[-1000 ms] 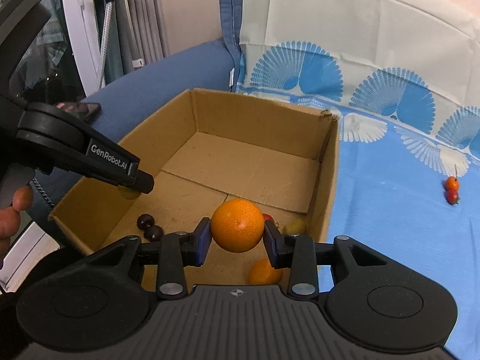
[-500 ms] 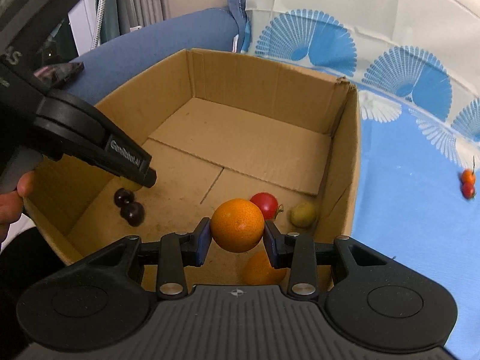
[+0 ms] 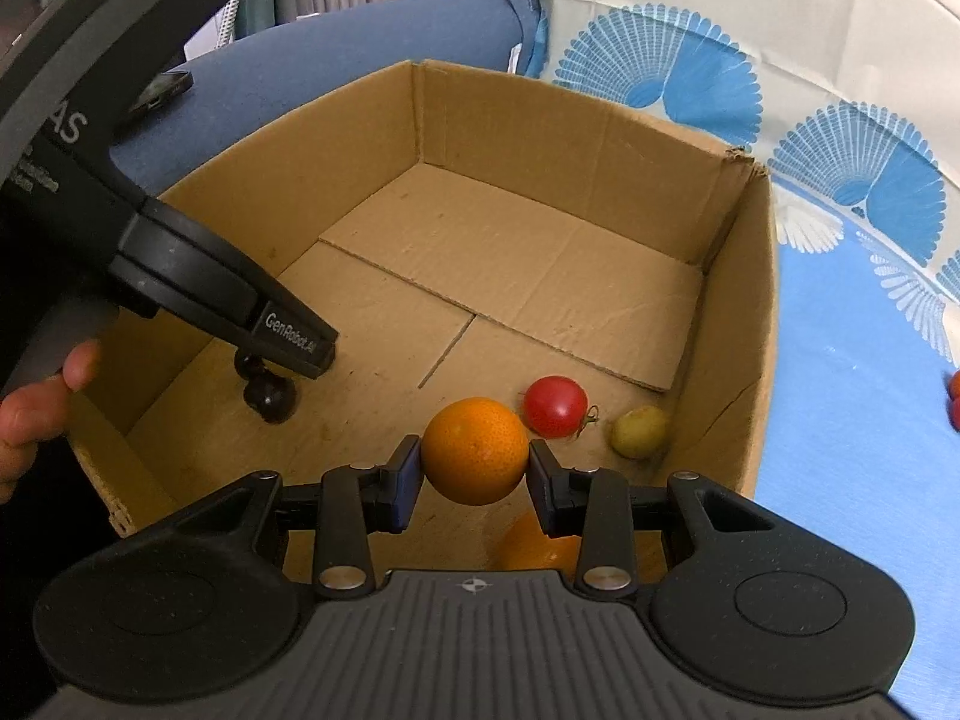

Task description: Organize fruits

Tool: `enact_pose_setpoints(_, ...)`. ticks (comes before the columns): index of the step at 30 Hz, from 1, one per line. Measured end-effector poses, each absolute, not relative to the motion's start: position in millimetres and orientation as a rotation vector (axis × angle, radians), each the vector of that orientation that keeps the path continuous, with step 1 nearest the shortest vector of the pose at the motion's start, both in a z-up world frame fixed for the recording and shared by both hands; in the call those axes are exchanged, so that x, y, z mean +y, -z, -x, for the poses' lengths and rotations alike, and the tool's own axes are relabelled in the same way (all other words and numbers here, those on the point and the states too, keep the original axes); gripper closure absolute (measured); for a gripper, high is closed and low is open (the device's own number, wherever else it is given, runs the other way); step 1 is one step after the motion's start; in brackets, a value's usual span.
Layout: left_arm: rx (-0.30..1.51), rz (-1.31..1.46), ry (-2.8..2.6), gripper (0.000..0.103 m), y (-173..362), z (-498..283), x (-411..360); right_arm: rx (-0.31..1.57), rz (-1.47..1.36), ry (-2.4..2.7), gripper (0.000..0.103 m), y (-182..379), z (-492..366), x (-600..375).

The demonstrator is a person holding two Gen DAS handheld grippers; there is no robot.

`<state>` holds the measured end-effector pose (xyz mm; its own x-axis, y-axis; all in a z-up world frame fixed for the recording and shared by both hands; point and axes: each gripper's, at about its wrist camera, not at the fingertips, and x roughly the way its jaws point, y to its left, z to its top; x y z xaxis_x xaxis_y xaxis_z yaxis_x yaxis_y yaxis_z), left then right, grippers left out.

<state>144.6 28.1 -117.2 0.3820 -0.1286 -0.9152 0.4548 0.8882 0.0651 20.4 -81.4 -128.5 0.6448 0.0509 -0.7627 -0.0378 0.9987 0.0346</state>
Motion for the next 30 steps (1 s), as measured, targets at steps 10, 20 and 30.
enact_pose_setpoints(10, 0.922, -0.329, 0.425, 0.000, 53, -96, 44, 0.758, 0.044, -0.031, 0.007, 75, 25, -70)
enact_pose_setpoints(20, 0.878, -0.286, 0.356, 0.000, 13, -24, 89, 0.771, -0.114, -0.002, 0.001, 35, 100, -64)
enact_pose_setpoints(30, 0.867, -0.256, 0.363, 0.000, -9, 14, 104, 0.643, -0.069, 0.051, 0.001, 5, 150, -47)
